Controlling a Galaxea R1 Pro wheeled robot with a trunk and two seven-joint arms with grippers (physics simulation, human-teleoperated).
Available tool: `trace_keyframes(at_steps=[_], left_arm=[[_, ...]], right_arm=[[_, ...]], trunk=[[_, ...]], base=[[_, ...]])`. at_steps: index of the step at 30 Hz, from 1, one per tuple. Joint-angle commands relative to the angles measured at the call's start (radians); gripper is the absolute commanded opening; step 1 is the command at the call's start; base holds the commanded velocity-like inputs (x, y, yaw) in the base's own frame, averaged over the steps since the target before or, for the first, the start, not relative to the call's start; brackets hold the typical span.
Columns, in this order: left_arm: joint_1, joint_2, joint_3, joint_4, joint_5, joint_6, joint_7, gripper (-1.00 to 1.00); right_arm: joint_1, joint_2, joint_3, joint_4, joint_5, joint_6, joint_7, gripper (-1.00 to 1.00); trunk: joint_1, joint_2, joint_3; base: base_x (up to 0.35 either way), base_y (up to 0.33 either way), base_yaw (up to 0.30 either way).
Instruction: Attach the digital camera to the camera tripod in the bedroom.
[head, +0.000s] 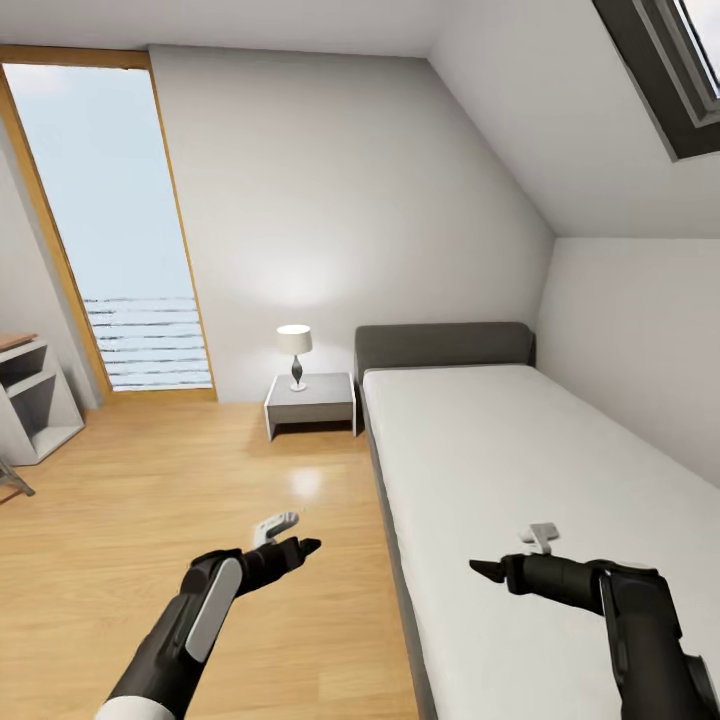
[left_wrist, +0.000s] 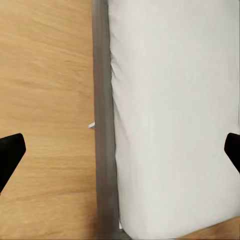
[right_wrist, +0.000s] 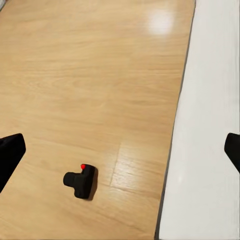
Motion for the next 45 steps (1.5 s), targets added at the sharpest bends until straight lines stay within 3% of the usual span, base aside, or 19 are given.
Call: trace_keyframes(at_steps=[1,2,5,12,30,45], left_arm=[[-0.001,-0.003,-0.018,-0.009,-0.002,0.004,0.0,1.0],[-0.001,-0.01,-0.052,-0.024,-0.006,0.003,0.001,1.0],[-0.001,-0.022,-0.094,-0.041,-0.007,0.002,0.001,1.0],[-0.001,-0.045,-0.135,-0.055,-0.005,0.002,0.001,1.0],[-0.002,-0.053,-0.145,-0.059,0.0,0.005,0.022,1.0],[-0.002,-0.052,-0.142,-0.059,0.0,0.009,0.075,1.0]], right_arm=[[-0.001,0.003,-0.002,-0.005,0.007,0.01,-0.005,1.0],[-0.001,0.009,-0.001,-0.012,0.004,0.016,-0.033,1.0],[-0.001,0.022,0.001,-0.021,0.002,0.021,-0.07,1.0],[-0.001,0.036,0.0,-0.029,0.001,0.026,-0.111,1.0],[-0.001,0.044,0.003,-0.032,-0.006,0.028,-0.117,1.0],[-0.001,0.045,0.003,-0.031,-0.006,0.027,-0.116,1.0]], trunk=[[0.0,-0.001,-0.001],[0.0,-0.001,-0.001],[0.0,-0.001,-0.001],[0.0,-0.001,-0.001],[0.0,-0.001,-0.001],[0.058,-0.106,-0.048]], base=[[0.0,0.0,0.0],[0.0,0.0,0.0],[0.0,0.0,0.0],[0.0,0.0,0.0],[0.0,0.0,0.0],[0.0,0.0,0.0]])
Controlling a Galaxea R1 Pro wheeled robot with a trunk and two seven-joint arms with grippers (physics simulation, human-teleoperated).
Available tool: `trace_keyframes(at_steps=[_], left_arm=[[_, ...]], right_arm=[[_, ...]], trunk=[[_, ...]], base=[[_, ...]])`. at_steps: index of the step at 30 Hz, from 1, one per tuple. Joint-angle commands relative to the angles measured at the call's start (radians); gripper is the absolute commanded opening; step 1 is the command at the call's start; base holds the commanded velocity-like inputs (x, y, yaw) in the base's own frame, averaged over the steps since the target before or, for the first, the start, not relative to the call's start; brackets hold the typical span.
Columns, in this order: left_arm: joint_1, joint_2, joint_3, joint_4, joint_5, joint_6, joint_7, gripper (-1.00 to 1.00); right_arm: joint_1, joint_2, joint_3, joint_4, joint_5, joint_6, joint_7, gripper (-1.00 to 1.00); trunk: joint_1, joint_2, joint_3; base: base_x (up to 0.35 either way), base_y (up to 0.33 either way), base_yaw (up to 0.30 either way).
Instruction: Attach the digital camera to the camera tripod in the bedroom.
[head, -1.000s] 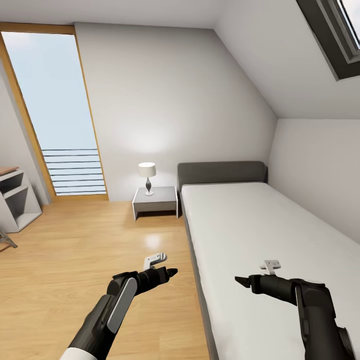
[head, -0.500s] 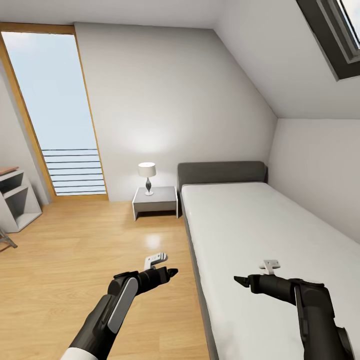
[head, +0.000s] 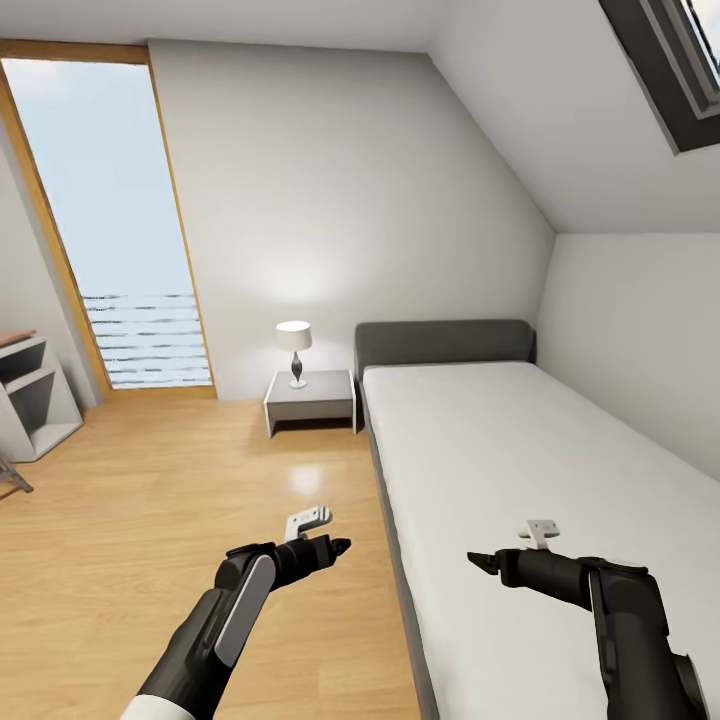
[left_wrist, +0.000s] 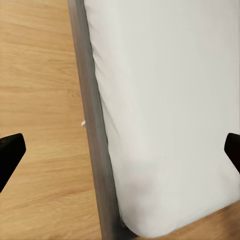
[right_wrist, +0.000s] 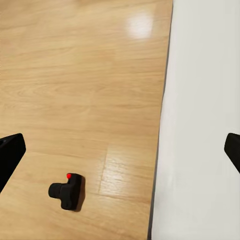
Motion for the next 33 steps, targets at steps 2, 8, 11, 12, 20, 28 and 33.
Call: trace_keyframes(at_steps=[2,8,11,12,20,28,33], left_arm=[[-0.001,0.002,0.003,0.0,0.009,0.005,0.009,1.0],[-0.001,0.005,0.025,0.002,0.023,0.007,0.01,1.0],[-0.001,0.006,0.046,0.005,0.032,0.008,0.01,1.0],[-0.001,0.006,0.053,0.005,0.034,0.008,0.01,1.0],[-0.001,0.019,0.116,0.018,0.041,0.008,0.012,1.0],[-0.001,0.024,0.187,0.051,0.034,0.003,0.192,1.0],[-0.001,0.023,0.186,0.058,0.042,0.0,0.315,1.0]], right_arm=[[-0.001,0.002,-0.003,-0.001,0.008,0.004,0.011,1.0],[-0.001,0.006,-0.002,-0.001,0.007,0.004,0.012,1.0],[-0.001,0.006,-0.001,-0.001,0.008,0.004,0.012,1.0],[-0.001,0.006,-0.002,-0.001,0.008,0.004,0.012,1.0],[-0.001,0.006,-0.001,-0.001,0.007,0.005,0.013,1.0],[-0.001,-0.003,-0.002,-0.019,-0.023,0.049,0.182,1.0],[-0.001,-0.013,0.001,-0.022,-0.072,0.136,0.296,1.0]], trunk=[[0.008,-0.015,-0.007],[0.031,-0.057,-0.026],[0.042,-0.078,-0.036],[0.046,-0.085,-0.039],[0.077,-0.141,-0.064],[0.107,-0.197,-0.089],[0.127,-0.232,-0.105]], base=[[0.0,0.0,0.0],[0.0,0.0,0.0],[0.0,0.0,0.0],[0.0,0.0,0.0],[0.0,0.0,0.0],[0.0,0.0,0.0],[0.0,0.0,0.0]])
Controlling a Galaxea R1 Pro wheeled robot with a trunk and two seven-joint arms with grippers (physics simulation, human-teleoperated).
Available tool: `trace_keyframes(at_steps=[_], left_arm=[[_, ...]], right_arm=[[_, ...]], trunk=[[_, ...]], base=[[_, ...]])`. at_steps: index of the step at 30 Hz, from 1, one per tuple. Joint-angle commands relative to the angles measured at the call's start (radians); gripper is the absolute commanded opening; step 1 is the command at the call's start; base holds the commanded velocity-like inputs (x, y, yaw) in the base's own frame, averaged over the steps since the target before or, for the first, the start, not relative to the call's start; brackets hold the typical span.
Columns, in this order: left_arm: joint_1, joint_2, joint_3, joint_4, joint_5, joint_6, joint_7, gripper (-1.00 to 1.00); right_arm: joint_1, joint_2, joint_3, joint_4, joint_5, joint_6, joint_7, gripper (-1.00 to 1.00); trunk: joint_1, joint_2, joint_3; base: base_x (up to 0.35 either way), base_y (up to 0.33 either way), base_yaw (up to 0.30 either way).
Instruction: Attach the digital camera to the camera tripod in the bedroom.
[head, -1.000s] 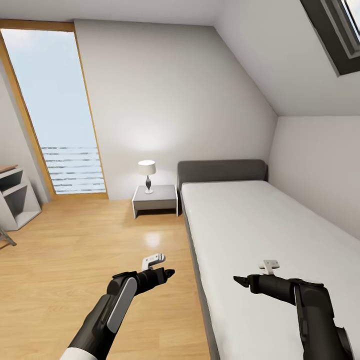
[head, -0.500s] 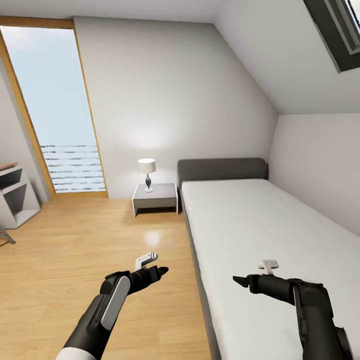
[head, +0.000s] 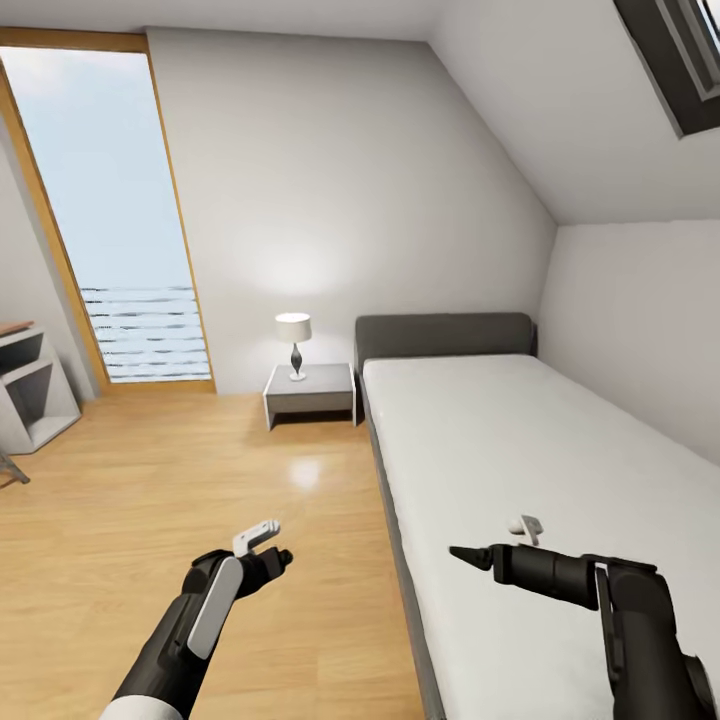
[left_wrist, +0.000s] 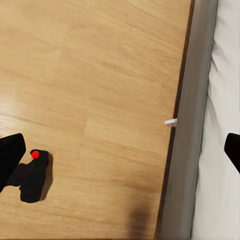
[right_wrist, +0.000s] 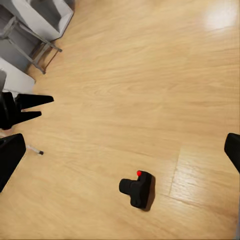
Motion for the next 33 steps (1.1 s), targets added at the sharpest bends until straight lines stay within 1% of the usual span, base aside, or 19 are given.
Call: trace_keyframes(at_steps=[1,3,4,7,14,16,29,32,33], left_arm=[[-0.001,-0.001,0.002,0.0,0.011,0.003,0.012,1.0],[-0.001,0.0,0.002,0.003,0.012,0.003,0.017,1.0],[-0.001,0.0,0.004,0.007,0.013,0.003,0.023,1.0],[-0.001,0.001,0.004,0.008,0.012,0.002,0.026,1.0],[-0.001,0.0,0.005,0.012,0.007,0.001,0.034,1.0],[-0.001,0.0,0.006,0.024,0.003,0.0,0.037,1.0],[-0.001,0.001,0.006,0.044,0.001,0.0,0.038,1.0],[-0.001,0.001,0.006,0.045,0.002,0.0,0.037,1.0],[-0.001,0.001,0.006,0.045,0.002,0.0,0.037,1.0]], right_arm=[[-0.001,0.001,-0.002,-0.001,0.004,0.011,0.013,1.0],[-0.001,0.0,-0.002,-0.001,-0.006,0.014,0.017,1.0],[-0.001,-0.001,-0.001,-0.001,-0.025,0.018,0.021,1.0],[-0.001,-0.001,-0.001,-0.002,-0.03,0.02,0.023,1.0],[-0.001,-0.001,0.0,-0.002,-0.033,0.02,0.024,1.0],[-0.001,-0.001,0.0,-0.002,-0.034,0.02,0.024,1.0],[-0.001,-0.001,-0.001,-0.002,-0.033,0.022,0.023,1.0],[-0.002,-0.003,-0.002,-0.003,-0.032,0.025,0.023,1.0],[-0.003,-0.009,-0.003,-0.004,-0.032,0.027,0.022,1.0]], trunk=[[0.004,-0.008,-0.004],[0.012,-0.022,-0.011],[0.015,-0.029,-0.014],[0.027,-0.05,-0.023],[0.054,-0.099,-0.045],[0.061,-0.113,-0.051],[0.111,-0.204,-0.092],[0.123,-0.225,-0.101],[0.127,-0.232,-0.105]], base=[[0.0,0.0,0.0],[0.0,0.0,0.0],[0.0,0.0,0.0],[0.0,0.0,0.0],[0.0,0.0,0.0],[0.0,0.0,0.0],[0.0,0.0,0.0],[0.0,0.0,0.0],[0.0,0.0,0.0]])
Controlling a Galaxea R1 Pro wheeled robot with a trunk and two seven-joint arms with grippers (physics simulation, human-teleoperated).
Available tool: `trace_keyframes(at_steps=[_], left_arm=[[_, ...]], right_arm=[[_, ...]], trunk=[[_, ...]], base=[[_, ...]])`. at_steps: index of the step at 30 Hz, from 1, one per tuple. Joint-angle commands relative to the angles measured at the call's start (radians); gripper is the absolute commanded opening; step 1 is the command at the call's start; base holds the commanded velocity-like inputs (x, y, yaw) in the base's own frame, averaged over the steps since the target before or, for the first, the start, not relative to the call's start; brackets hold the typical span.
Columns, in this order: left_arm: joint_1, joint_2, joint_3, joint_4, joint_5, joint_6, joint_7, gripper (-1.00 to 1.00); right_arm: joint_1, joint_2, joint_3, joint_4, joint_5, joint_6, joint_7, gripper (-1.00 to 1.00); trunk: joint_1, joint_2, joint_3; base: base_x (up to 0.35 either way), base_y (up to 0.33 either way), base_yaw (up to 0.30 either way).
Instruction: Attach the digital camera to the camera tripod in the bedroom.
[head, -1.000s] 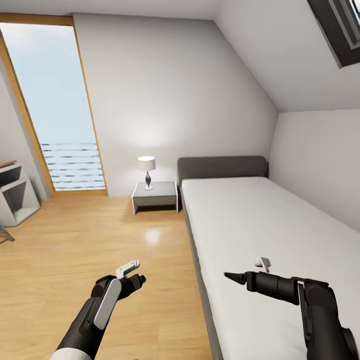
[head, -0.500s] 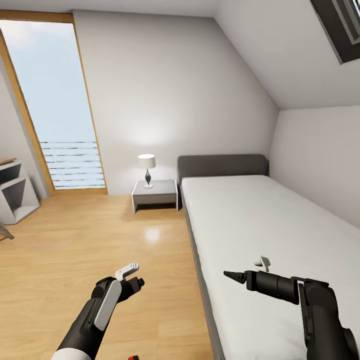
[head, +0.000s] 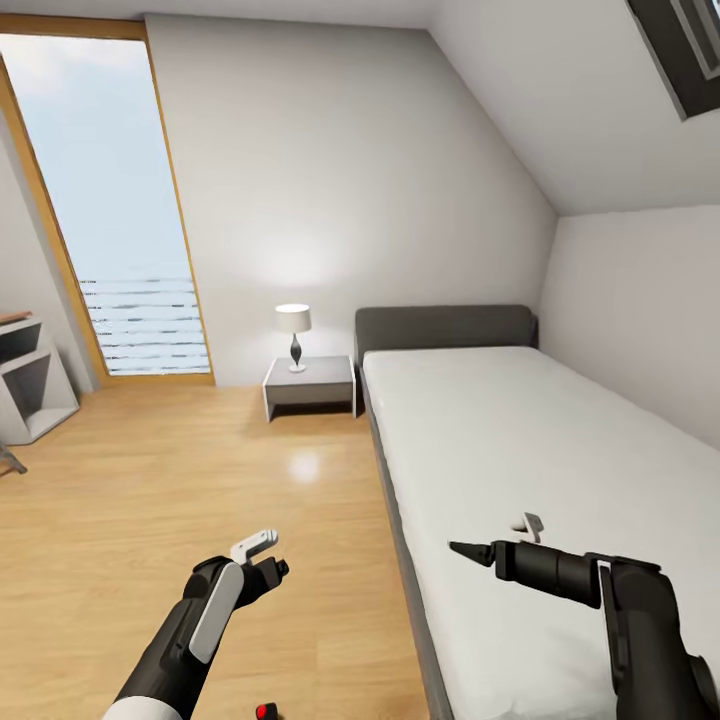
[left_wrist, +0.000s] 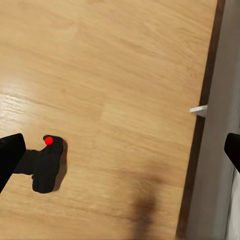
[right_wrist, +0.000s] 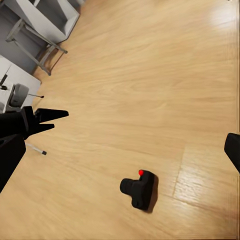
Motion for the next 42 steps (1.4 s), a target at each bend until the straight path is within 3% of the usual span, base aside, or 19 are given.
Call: trace_keyframes(at_steps=[1,6,9,15,18,19,26,32,42], left_arm=[[-0.001,-0.001,0.002,-0.001,0.011,0.003,0.008,1.0],[-0.001,0.0,0.002,0.004,0.011,0.003,0.009,1.0],[-0.001,0.002,0.003,0.029,0.009,0.002,0.009,1.0],[-0.001,0.006,0.002,0.058,0.002,0.002,0.01,1.0],[-0.001,0.006,-0.002,0.066,-0.013,0.001,0.01,1.0],[-0.001,0.005,-0.004,0.069,-0.036,0.001,0.01,1.0],[-0.001,0.002,-0.004,0.067,-0.086,0.001,0.009,1.0],[-0.001,0.0,-0.004,0.063,-0.095,0.001,0.009,1.0],[-0.001,0.002,-0.005,0.055,-0.095,0.001,0.009,1.0]], right_arm=[[-0.002,-0.003,-0.003,-0.002,0.01,0.01,0.01,1.0],[-0.003,-0.037,-0.006,-0.006,0.009,0.023,0.011,1.0],[-0.004,-0.081,-0.008,-0.007,0.007,0.105,0.011,1.0],[-0.004,-0.143,-0.008,-0.008,0.0,0.113,0.011,1.0],[-0.004,-0.168,-0.007,-0.008,-0.009,0.113,0.011,1.0],[-0.004,-0.175,-0.005,-0.008,-0.013,0.113,0.011,1.0],[-0.004,-0.176,0.01,-0.007,-0.017,0.113,0.01,1.0],[-0.004,-0.176,0.042,-0.007,-0.018,0.113,0.01,1.0],[-0.004,-0.176,0.043,-0.007,-0.02,0.113,0.011,1.0]], trunk=[[0.004,-0.008,-0.004],[0.023,-0.043,-0.02],[0.034,-0.064,-0.029],[0.057,-0.106,-0.048],[0.069,-0.127,-0.058],[0.073,-0.134,-0.061],[0.1,-0.183,-0.083],[0.123,-0.225,-0.101],[0.161,-0.295,-0.133]], base=[[0.0,0.0,0.0],[0.0,0.0,0.0],[0.0,0.0,0.0],[0.0,0.0,0.0],[0.0,0.0,0.0],[0.0,0.0,0.0],[0.0,0.0,0.0],[0.0,0.0,0.0],[0.0,0.0,0.0]])
